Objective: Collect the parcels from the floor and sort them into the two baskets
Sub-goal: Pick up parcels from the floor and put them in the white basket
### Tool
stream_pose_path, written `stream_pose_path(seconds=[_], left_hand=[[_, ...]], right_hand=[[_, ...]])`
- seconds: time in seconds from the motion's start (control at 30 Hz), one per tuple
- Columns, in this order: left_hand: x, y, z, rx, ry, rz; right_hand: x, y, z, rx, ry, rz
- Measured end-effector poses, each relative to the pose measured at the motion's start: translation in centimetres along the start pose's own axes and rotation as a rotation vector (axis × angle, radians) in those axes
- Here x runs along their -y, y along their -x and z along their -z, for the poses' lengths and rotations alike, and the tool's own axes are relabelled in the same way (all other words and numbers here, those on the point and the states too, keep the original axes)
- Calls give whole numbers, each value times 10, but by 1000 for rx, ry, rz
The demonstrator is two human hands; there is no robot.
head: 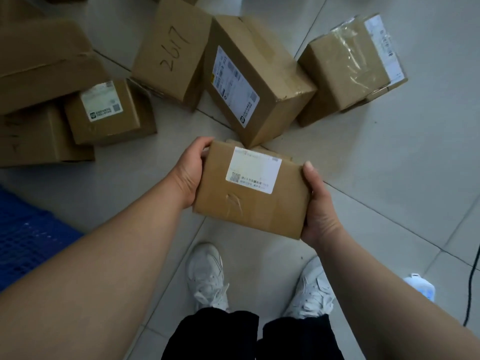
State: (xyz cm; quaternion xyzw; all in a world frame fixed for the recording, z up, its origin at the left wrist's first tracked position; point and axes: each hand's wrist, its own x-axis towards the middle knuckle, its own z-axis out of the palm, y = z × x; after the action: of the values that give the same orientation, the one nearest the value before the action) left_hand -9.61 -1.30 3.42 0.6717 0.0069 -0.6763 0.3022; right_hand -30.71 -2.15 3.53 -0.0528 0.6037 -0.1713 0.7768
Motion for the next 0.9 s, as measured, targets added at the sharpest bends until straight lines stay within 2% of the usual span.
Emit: stream_pose_path(seconds=[0.17,0.33,0.43,0.67,0.9], left_hand=[[-6,66,8,-7,98,54],[-50,164,11,-1,224,5],[-88,228,13,-21,271,-89],[-188,447,40,-127,358,-373],[-211,655,92,-258,505,-646]], right_hand=[[10,65,-20,2,86,-17],[54,158,-66,50,149,-2],[88,214,-103,103,203,28],[169,391,-230,274,386,146],[180,561,-358,429,664,292]])
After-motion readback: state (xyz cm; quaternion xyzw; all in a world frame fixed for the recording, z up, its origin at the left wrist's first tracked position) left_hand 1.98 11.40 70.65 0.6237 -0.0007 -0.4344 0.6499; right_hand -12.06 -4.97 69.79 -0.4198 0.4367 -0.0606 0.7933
